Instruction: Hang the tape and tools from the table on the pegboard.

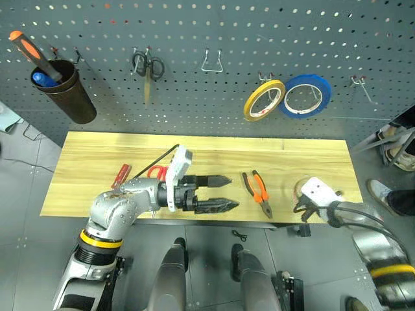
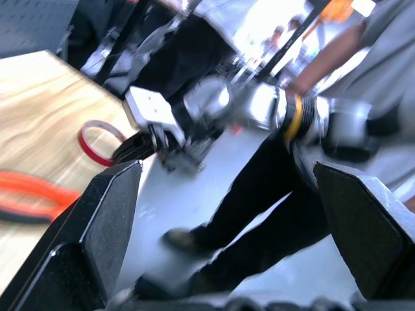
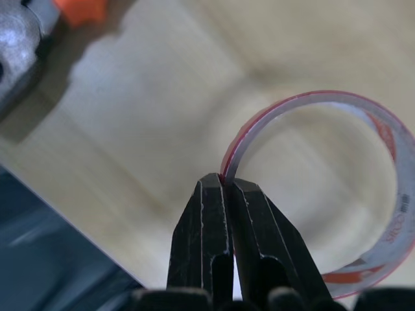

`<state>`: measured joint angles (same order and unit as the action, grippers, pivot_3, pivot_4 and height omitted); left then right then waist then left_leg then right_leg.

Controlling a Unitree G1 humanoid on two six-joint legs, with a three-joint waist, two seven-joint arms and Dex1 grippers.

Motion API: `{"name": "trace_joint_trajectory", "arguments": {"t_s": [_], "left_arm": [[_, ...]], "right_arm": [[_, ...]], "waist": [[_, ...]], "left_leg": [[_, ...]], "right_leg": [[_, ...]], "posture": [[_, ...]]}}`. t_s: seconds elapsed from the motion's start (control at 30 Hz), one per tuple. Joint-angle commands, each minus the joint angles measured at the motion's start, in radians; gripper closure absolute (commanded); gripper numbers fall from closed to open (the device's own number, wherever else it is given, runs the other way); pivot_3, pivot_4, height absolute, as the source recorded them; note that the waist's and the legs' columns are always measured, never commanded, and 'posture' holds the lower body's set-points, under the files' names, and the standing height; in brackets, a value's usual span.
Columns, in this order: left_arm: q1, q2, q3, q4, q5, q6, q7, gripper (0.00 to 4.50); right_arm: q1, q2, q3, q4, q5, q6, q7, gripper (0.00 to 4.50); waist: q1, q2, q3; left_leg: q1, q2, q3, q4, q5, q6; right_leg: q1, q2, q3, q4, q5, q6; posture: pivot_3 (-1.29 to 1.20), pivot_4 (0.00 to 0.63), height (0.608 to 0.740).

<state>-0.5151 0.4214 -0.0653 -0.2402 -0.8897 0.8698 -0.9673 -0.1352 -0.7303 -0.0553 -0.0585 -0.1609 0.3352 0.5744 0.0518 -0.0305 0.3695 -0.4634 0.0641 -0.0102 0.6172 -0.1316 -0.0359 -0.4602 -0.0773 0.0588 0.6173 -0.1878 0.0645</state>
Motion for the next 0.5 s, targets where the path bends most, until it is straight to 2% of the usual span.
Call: {"name": "trace_joint_trajectory", "arguments": {"t_s": [0.03,0.1,0.17,0.3,0.5], "left_arm": [[-0.05,-0.059,0.076,-0.034,-0.124,0.051,0.092,0.0],[-0.092,-0.113,0.117,-0.018,-0.185,0.064,0.16,0.0],[-0.131,-0.153,0.134,0.007,-0.203,0.06,0.193,0.0],[-0.193,-0.211,0.123,0.069,-0.172,0.019,0.204,0.0],[-0.251,-0.276,0.088,0.152,-0.103,-0.054,0.183,0.0]], "right_arm": [[0.107,0.008,-0.147,-0.275,-0.084,-0.006,-0.143,4.44],[0.135,0.017,-0.182,-0.338,-0.128,-0.041,-0.206,4.44],[0.082,0.005,-0.191,-0.301,-0.136,-0.08,-0.242,4.44],[-0.119,-0.027,-0.182,-0.093,-0.092,-0.151,-0.247,4.44],[-0.393,-0.056,-0.123,0.287,-0.03,-0.311,-0.181,4.44]], "waist": [[-0.011,0.0,0.0],[-0.018,-0.001,-0.001],[-0.029,-0.001,-0.001],[-0.055,-0.001,-0.001],[-0.06,-0.001,-0.001]], "left_leg": [[0.001,0.0,0.0,0.0,0.0,0.0],[0.002,0.0,0.0,0.001,0.0,-0.001],[0.002,-0.001,0.0,0.002,0.001,-0.001],[0.0,-0.004,0.001,0.009,0.001,-0.001],[-0.008,-0.011,-0.004,0.01,0.004,0.003]], "right_leg": [[0.001,0.0,0.0,0.0,0.0,0.0],[0.002,0.0,0.001,0.0,0.0,0.001],[0.002,0.0,0.002,-0.001,0.0,0.001],[0.004,0.0,0.008,-0.002,0.002,0.001],[0.003,0.0,0.011,-0.005,0.007,0.01]], "posture": [[0.07,0.375,0.74],[0.06,0.363,0.74],[0.06,0.353,0.74],[0.06,0.336,0.74],[0.06,0.331,0.74]]}}
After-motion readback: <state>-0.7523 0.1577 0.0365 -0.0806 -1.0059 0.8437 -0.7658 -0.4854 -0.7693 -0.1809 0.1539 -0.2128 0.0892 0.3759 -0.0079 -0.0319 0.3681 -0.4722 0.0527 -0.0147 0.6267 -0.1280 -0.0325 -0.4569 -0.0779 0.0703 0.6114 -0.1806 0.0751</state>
